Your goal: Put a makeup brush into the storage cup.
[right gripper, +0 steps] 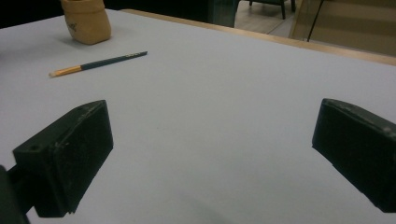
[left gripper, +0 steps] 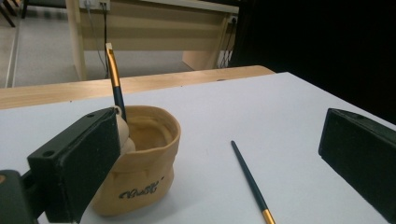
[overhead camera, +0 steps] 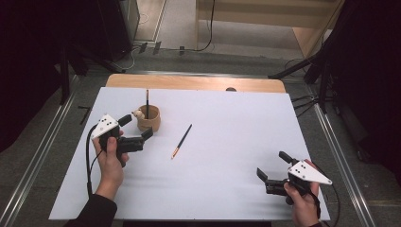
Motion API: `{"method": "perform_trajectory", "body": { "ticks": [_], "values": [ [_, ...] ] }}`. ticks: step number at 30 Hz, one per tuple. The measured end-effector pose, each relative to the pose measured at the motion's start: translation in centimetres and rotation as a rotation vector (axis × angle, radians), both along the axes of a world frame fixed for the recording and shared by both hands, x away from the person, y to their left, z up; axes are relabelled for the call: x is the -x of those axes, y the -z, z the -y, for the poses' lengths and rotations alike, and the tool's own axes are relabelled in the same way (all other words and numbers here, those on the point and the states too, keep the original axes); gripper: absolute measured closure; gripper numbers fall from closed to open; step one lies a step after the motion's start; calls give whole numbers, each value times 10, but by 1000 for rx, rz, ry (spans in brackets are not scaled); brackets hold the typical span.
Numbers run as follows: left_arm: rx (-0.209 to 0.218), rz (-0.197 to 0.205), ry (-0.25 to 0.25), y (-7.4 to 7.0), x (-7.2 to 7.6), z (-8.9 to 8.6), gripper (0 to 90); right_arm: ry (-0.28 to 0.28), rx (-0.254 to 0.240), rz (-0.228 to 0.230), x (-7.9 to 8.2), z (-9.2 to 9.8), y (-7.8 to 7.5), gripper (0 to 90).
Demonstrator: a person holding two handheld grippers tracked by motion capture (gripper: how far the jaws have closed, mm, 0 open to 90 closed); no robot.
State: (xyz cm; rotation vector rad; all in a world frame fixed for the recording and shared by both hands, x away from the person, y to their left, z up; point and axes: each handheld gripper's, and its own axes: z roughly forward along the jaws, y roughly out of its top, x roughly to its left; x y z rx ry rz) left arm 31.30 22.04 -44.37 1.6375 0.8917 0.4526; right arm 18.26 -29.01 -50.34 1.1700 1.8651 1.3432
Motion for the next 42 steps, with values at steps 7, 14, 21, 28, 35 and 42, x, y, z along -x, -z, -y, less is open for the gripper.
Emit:
{"method": "perform_trajectory", "body": {
  "ticks": [7,14,21,28,35,42],
  "values": [
    [-17,1,10,6,17,-8,0,1,4,1,0,0,0,0],
    [-17,6,8,12,31,-15,0,1,1,-1,0,-1,0,0],
    [-9,15,12,16,47,-25,0,3,2,2,1,0,-1,0],
    [-36,36,6,17,69,-31,0,4,1,11,1,0,-3,0],
    [-25,50,-22,13,82,-40,0,3,3,4,1,0,-2,0],
    [-38,34,-49,17,91,-51,0,2,5,10,0,-1,-3,0]
  ]
}}
